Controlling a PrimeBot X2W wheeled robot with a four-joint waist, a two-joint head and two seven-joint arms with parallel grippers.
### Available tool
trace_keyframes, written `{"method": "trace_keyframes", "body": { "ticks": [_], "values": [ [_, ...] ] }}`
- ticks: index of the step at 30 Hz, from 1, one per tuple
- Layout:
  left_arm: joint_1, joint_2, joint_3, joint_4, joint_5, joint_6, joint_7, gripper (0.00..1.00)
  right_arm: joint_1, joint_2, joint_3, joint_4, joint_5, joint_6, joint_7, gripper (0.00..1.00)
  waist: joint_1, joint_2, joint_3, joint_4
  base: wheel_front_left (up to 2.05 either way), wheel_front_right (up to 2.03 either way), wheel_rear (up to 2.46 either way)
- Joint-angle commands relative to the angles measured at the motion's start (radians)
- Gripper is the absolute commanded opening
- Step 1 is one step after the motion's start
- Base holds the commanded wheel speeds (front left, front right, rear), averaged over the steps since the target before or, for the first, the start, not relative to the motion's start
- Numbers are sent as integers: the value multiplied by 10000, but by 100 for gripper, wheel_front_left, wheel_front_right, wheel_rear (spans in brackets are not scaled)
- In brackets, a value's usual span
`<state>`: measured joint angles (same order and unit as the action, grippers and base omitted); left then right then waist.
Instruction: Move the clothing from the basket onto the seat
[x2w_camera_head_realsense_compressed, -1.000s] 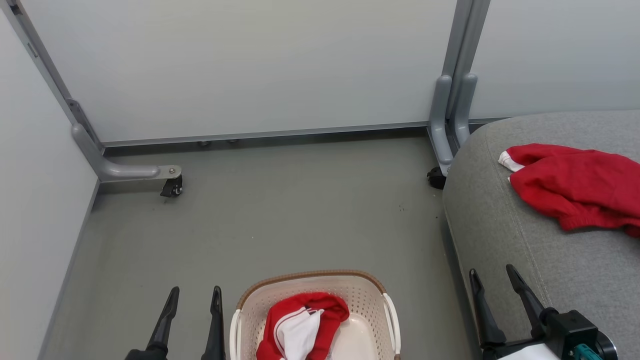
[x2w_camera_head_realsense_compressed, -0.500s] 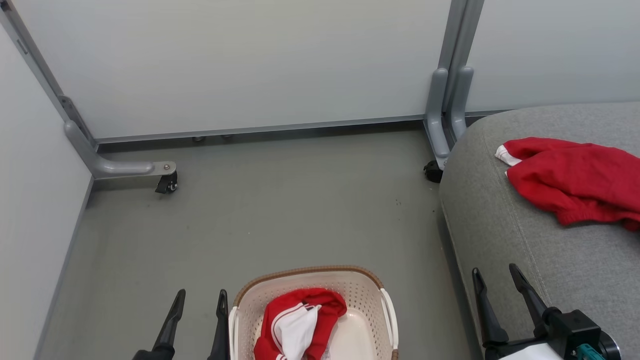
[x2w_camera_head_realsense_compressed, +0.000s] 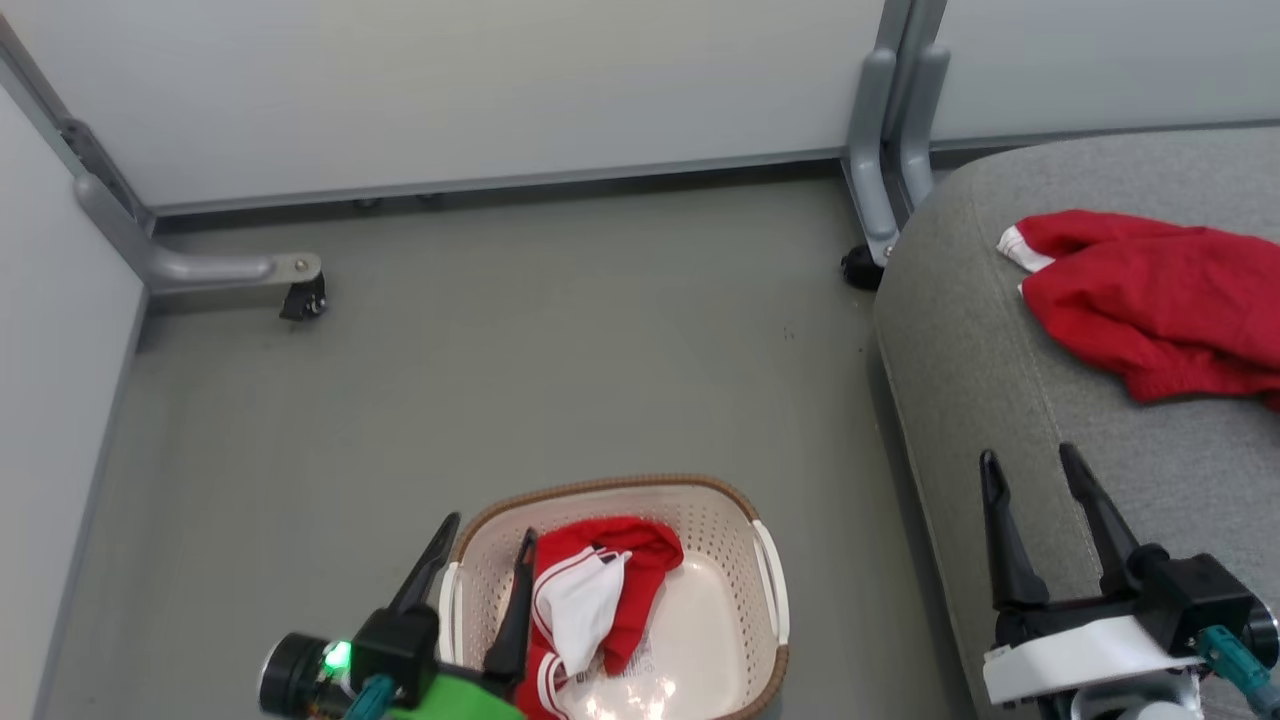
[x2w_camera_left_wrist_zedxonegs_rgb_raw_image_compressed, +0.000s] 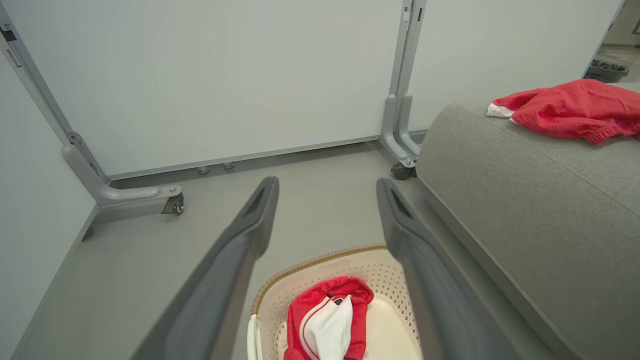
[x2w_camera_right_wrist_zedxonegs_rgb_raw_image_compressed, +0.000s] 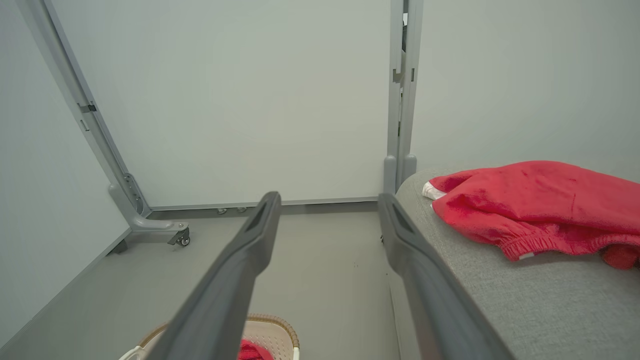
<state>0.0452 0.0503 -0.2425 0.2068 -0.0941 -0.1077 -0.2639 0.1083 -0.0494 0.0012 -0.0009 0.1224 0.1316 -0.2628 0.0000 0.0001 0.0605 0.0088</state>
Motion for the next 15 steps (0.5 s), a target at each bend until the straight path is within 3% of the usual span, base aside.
{"method": "trace_keyframes", "body": {
  "ticks": [1, 15],
  "values": [
    [-629, 55, -220, 263, 214, -102, -6, 100, -297, -22, -123, -106, -20, -17, -31, 100, 0, -1, 1267, -268, 0, 0, 0],
    [-5703, 879, -3226, 4821, 1354, -238, -7, 100, -2259, -12, -360, -848, 40, -17, -31, 100, 0, -1, 4933, -1303, 0, 0, 0]
  ]
}}
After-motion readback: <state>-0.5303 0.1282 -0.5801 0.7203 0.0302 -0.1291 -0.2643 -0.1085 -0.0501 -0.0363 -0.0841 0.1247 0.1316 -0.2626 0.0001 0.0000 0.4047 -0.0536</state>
